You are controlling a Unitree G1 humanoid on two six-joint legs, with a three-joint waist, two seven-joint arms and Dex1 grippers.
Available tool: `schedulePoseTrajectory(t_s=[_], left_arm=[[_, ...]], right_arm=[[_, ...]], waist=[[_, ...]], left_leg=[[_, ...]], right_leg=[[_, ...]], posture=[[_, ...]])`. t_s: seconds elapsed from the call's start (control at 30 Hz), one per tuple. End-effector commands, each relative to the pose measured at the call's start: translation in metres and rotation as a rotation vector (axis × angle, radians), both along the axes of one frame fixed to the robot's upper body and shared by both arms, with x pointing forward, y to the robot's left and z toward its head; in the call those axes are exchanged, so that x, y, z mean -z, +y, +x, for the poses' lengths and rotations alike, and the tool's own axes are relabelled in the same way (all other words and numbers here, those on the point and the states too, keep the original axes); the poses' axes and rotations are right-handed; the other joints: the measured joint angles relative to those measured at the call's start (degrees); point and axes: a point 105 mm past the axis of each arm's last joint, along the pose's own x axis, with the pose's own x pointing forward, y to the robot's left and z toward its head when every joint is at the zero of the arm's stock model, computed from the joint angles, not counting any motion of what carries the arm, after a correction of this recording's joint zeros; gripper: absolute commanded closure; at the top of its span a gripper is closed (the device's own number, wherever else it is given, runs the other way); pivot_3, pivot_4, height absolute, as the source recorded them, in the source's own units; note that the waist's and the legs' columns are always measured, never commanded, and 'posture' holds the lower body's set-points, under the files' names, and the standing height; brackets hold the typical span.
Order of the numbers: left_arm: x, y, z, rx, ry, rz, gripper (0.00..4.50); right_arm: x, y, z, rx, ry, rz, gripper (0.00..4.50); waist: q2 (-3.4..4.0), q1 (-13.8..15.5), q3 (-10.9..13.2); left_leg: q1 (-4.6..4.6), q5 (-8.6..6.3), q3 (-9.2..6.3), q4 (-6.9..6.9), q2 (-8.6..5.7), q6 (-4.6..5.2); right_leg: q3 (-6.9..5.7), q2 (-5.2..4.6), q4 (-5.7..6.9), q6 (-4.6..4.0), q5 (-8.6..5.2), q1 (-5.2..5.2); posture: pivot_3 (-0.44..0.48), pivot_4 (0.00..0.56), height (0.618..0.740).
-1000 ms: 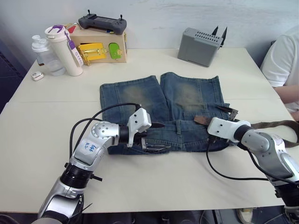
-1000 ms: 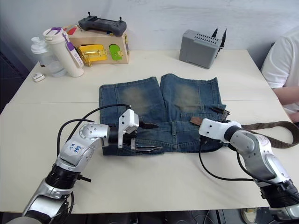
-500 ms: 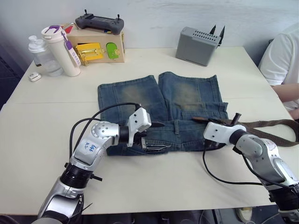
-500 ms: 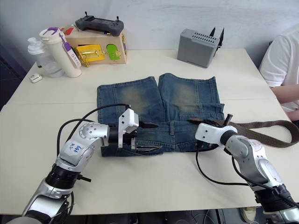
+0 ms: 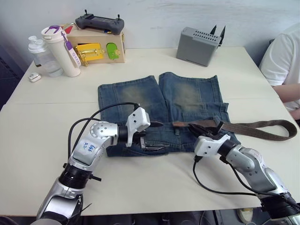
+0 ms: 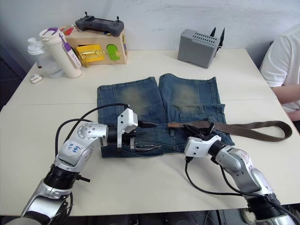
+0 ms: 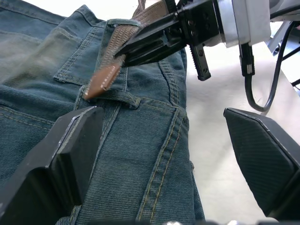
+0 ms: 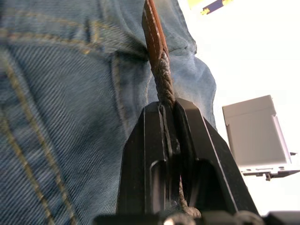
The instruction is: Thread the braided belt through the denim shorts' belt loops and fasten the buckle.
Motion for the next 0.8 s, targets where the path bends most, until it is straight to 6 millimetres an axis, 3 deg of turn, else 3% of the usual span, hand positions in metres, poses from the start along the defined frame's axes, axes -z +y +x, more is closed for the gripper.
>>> schedulePoseTrajectory(t_s=[0.03,0.17,0.37,0.53,0.63,0.8], left_arm=[[-0.013,0.002,-0.001,0.003,-0.052,-0.004,0.00],[-0.012,0.003,-0.001,0.002,-0.051,0.000,0.00],[-0.013,0.003,-0.001,0.006,-0.053,0.003,0.00],[-0.012,0.002,-0.001,0.012,-0.053,0.006,0.00],[-0.011,0.001,-0.002,0.020,-0.050,0.008,0.00],[-0.009,0.000,-0.003,0.029,-0.046,0.008,0.00]], right_arm=[[-0.005,-0.017,0.004,0.055,-0.067,-0.029,4.43],[-0.007,-0.024,0.006,0.069,-0.115,-0.081,4.43],[0.005,-0.016,-0.002,0.012,-0.133,-0.146,4.43],[0.006,-0.007,-0.007,-0.031,-0.084,-0.086,4.43],[-0.006,-0.009,-0.016,-0.075,-0.030,-0.013,3.35],[-0.021,-0.013,-0.031,-0.125,0.036,0.049,1.10]], waist=[[0.00,0.00,0.00],[0.00,0.01,0.00],[0.00,-0.02,0.00],[0.00,-0.03,0.00],[0.00,0.02,0.00],[-0.01,0.04,0.00]], left_leg=[[0.00,0.00,0.00,0.00,0.00,0.00],[0.00,0.00,0.01,0.01,0.00,0.00],[0.00,0.00,0.01,0.01,0.00,0.00],[0.01,0.00,0.02,0.02,0.00,-0.01],[0.01,0.00,0.02,0.01,0.00,-0.01],[0.02,0.00,0.00,0.03,0.00,0.00]], right_leg=[[0.00,0.00,0.00,0.00,0.00,0.00],[0.01,-0.01,0.01,0.00,0.00,0.00],[0.01,0.00,0.02,0.00,0.00,0.00],[0.02,0.00,0.03,0.00,0.00,0.00],[0.02,0.01,0.03,0.00,0.00,0.00],[0.02,0.00,0.03,0.00,0.00,0.04]], posture=[[0.000,0.150,0.735],[0.000,0.150,0.735],[0.000,0.150,0.735],[0.000,0.150,0.735],[0.000,0.150,0.735],[0.000,0.150,0.735]])
